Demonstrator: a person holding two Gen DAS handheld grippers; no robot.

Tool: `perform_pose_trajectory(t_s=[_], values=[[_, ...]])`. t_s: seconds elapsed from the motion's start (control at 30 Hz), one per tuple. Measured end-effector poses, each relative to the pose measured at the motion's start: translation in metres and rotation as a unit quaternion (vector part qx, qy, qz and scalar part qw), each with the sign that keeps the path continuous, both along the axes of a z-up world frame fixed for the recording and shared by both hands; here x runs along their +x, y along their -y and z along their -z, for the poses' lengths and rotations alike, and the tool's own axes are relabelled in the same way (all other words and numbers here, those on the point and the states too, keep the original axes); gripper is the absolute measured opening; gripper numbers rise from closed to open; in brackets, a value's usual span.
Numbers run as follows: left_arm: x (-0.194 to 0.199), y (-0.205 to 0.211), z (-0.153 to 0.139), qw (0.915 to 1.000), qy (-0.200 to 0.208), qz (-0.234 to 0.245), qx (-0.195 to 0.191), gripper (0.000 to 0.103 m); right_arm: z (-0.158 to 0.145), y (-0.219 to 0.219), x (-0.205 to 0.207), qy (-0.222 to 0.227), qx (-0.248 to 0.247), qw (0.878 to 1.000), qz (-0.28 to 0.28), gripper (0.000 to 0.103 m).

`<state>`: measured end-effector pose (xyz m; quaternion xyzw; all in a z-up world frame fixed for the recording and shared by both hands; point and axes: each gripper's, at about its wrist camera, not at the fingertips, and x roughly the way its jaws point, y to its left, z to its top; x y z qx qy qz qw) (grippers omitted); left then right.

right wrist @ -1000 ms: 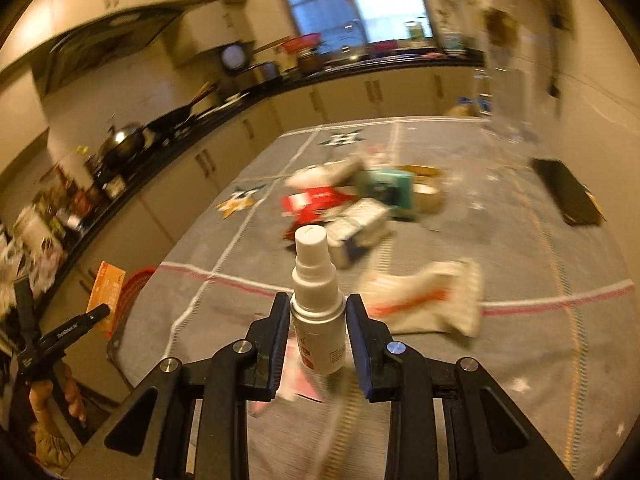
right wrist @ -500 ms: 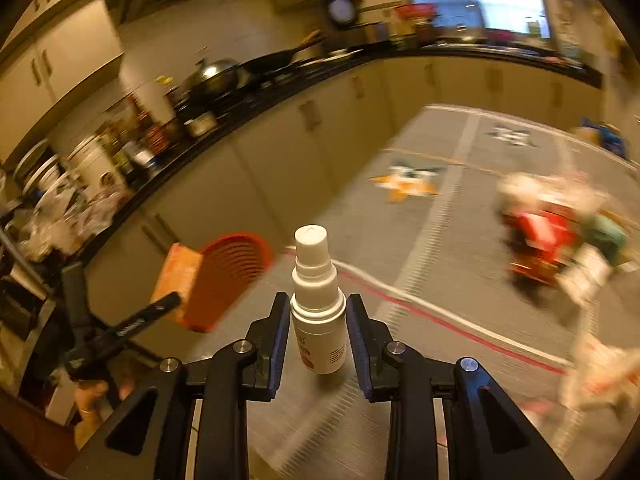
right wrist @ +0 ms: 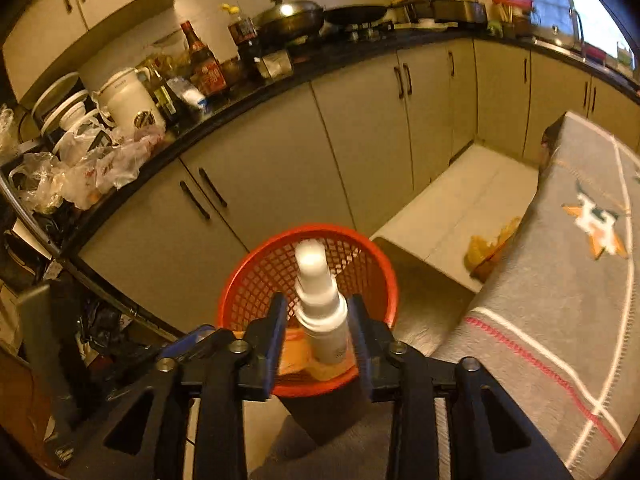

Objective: Collect trash
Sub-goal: 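Open the left tool and right tool to drop both items into the wastebasket, then return both tools to the trash pile on the table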

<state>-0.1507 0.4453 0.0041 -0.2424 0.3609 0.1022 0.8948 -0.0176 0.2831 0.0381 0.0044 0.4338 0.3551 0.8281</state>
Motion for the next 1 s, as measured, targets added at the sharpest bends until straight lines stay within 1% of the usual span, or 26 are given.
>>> perform_pose_trajectory(t_s=[0.07,0.1,0.17,0.23,0.27,0.3,0.33,0.4,0.5,0.53,0.57,0.6,0.63,0.67,0.7,0.83,1.0], values=[[-0.001,-0.005,0.000,0.9999,0.002,-0.010,0.001,0.049,0.001,0.006,0.000,0.002,0.003,1.000,0.008,0.054],[-0.001,-0.009,0.002,0.9999,0.002,-0.016,-0.003,0.049,0.002,0.011,0.000,0.003,-0.001,1.000,0.013,0.056],[-0.001,-0.017,0.005,0.9996,0.000,-0.027,-0.011,0.049,0.002,0.025,-0.002,-0.003,-0.002,1.000,0.024,0.056],[0.002,-0.029,0.007,0.9990,-0.003,-0.044,-0.010,0.050,0.000,0.041,-0.005,-0.008,0.002,0.999,0.031,0.056],[0.004,-0.034,0.006,0.9986,0.000,-0.052,-0.007,0.053,-0.002,0.049,-0.008,-0.007,0.003,0.999,0.035,0.057],[0.009,-0.043,0.006,0.9979,0.004,-0.065,-0.002,0.060,-0.004,0.059,-0.012,-0.005,0.005,0.999,0.039,0.058],[0.013,-0.051,0.008,0.9973,0.003,-0.073,0.002,0.063,-0.007,0.067,-0.017,-0.002,0.007,0.999,0.041,0.059],[0.027,-0.066,0.015,0.9962,-0.013,-0.086,0.008,0.064,-0.012,0.084,-0.027,0.008,0.007,0.999,0.049,0.061],[0.053,-0.081,0.036,0.9948,-0.057,-0.083,0.013,0.064,-0.020,0.109,-0.043,0.022,0.007,0.998,0.062,0.062],[0.058,-0.082,0.043,0.9942,-0.069,-0.081,0.011,0.061,-0.022,0.118,-0.048,0.026,0.007,0.997,0.069,0.062],[0.061,-0.083,0.049,0.9938,-0.078,-0.079,0.005,0.047,-0.024,0.124,-0.052,0.028,0.007,0.997,0.074,0.062],[0.065,-0.083,0.058,0.9932,-0.089,-0.074,-0.013,0.027,-0.025,0.133,-0.057,0.032,0.006,0.996,0.081,0.062],[0.068,-0.084,0.063,0.9923,-0.097,-0.071,-0.027,0.022,-0.027,0.139,-0.060,0.035,0.004,0.996,0.087,0.062],[0.068,-0.085,0.068,0.9913,-0.103,-0.073,-0.037,0.014,-0.028,0.147,-0.064,0.039,0.002,0.995,0.094,0.062],[0.066,-0.084,0.070,0.9905,-0.105,-0.078,-0.044,0.010,-0.029,0.154,-0.068,0.042,-0.001,0.994,0.100,0.062],[0.052,-0.078,0.068,0.9903,-0.101,-0.073,-0.061,0.010,-0.027,0.177,-0.075,0.039,-0.006,0.992,0.121,0.062],[0.034,-0.070,0.068,0.9878,-0.112,-0.080,-0.072,0.010,-0.018,0.204,-0.077,0.019,0.009,0.989,0.146,0.063]])
